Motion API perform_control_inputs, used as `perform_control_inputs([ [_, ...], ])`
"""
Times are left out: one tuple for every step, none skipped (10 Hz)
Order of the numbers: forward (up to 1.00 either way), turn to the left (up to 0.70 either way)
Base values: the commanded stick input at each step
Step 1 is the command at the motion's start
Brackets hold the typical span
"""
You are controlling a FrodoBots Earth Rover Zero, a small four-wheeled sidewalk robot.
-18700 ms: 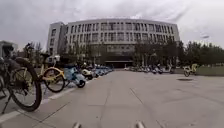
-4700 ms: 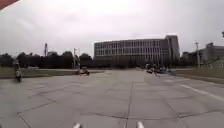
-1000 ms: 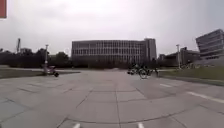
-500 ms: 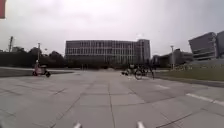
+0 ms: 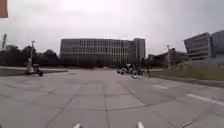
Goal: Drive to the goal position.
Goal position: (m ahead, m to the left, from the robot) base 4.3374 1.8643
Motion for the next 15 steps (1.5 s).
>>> perform_control_inputs([
  [0.45,0.0],
  [0.45,0.0],
  [0.45,0.0],
  [0.45,0.03],
  [0.45,0.07],
  [0.45,0.07],
  [0.45,0.07],
  [0.45,0.07],
  [0.45,0.01],
  [0.45,0.0],
  [0.45,0.0],
  [0.45,0.0],
  [0.45,0.0],
  [0.45,0.0],
  [0.45,0.0],
])
